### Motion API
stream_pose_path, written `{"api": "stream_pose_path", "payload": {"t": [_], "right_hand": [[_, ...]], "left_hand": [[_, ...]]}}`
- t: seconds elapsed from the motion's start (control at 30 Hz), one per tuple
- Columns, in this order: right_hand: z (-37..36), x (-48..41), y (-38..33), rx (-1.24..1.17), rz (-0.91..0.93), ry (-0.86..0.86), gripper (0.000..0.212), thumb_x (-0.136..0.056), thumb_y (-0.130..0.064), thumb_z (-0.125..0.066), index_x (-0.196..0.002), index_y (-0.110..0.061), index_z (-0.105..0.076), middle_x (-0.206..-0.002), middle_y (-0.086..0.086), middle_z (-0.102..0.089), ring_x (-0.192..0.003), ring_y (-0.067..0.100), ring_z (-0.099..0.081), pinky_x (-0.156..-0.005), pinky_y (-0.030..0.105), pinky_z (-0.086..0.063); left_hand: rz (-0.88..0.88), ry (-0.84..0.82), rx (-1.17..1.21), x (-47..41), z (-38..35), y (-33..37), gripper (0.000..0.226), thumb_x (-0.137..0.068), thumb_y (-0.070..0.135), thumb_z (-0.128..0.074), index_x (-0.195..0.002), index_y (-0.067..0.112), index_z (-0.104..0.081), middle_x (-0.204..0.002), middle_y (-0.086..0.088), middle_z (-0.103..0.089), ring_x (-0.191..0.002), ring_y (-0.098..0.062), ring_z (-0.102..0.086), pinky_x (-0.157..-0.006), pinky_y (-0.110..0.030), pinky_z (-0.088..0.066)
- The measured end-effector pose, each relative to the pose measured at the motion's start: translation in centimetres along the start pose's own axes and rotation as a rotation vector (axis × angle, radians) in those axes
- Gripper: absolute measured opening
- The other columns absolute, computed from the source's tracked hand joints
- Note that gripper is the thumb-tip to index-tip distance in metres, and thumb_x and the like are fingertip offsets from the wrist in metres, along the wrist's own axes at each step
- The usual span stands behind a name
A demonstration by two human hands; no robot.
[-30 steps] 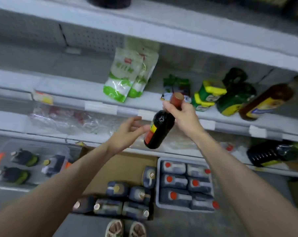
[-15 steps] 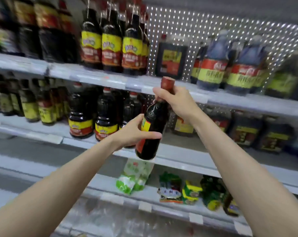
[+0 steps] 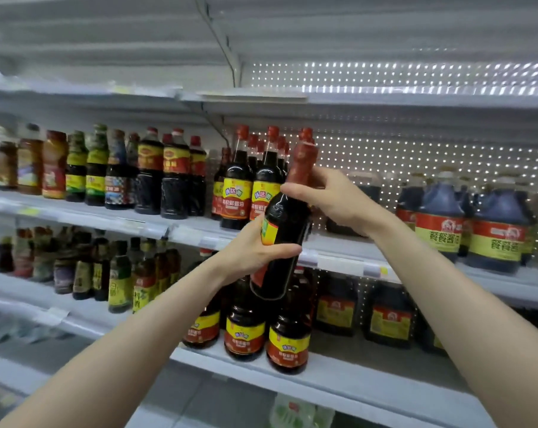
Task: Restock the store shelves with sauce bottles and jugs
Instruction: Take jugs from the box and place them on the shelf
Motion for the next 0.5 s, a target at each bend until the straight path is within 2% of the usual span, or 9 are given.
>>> {"api": "stream_pose_path", "payload": {"t": [0.1,0.17,0.23,0.37,0.5], "right_hand": [[-2.9,-3.0,0.0,-0.005,0.021,0.046,0.026,-0.089,-0.040,-0.064,-0.112,-0.028,-0.061,-0.113,-0.005,-0.067,-0.105,0.007,-0.062,-0.087,0.022,-0.050],[-5.1,-4.9,0.1,-0.059,0.002,0.073,0.026,-0.090,-0.039,-0.061,-0.114,-0.031,-0.060,-0.114,-0.001,-0.067,-0.104,0.008,-0.064,-0.085,0.024,-0.053],[-7.2,-7.1,-0.1,-0.112,-0.009,0.108,0.019,-0.091,-0.036,-0.061,-0.110,-0.032,-0.061,-0.108,0.000,-0.070,-0.100,0.011,-0.066,-0.088,0.032,-0.054],[-10.4,-11.7,-0.6,-0.121,-0.003,0.190,0.011,-0.093,-0.030,-0.060,-0.103,-0.031,-0.063,-0.102,-0.005,-0.072,-0.097,0.006,-0.067,-0.087,0.025,-0.050],[-12.6,-15.9,-0.3,-0.126,-0.011,0.282,0.008,-0.094,-0.024,-0.060,-0.098,-0.026,-0.066,-0.099,-0.003,-0.073,-0.096,0.013,-0.069,-0.088,0.032,-0.053]], "left_hand": [[-0.053,0.020,-0.013,-1.1,4.3,-0.4,0.041,-0.080,0.015,-0.074,-0.112,0.028,-0.051,-0.102,0.009,-0.067,-0.092,0.001,-0.065,-0.080,-0.016,-0.051],[-0.073,0.015,-0.022,-1.8,7.3,-1.1,0.036,-0.081,0.013,-0.074,-0.107,0.027,-0.052,-0.093,0.010,-0.067,-0.082,0.004,-0.065,-0.075,-0.013,-0.051],[-0.097,-0.004,-0.018,-2.6,10.4,-2.0,0.036,-0.081,0.012,-0.074,-0.106,0.026,-0.051,-0.090,0.011,-0.066,-0.079,0.006,-0.064,-0.072,-0.012,-0.049],[-0.109,-0.056,0.002,-4.8,15.6,-4.3,0.044,-0.079,0.015,-0.076,-0.115,0.021,-0.051,-0.095,0.011,-0.067,-0.085,0.003,-0.065,-0.075,-0.014,-0.048],[-0.083,-0.113,0.010,-7.6,19.8,-6.8,0.056,-0.076,0.024,-0.079,-0.123,0.018,-0.048,-0.105,0.005,-0.067,-0.095,-0.005,-0.065,-0.086,-0.026,-0.051]]}}
Point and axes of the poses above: each hand's wrist, its own x-axis away from the middle knuckle, its own z-axis out of the back of the hand, y = z × x, the point moved 8 cm from there along -x, towards the middle knuckle
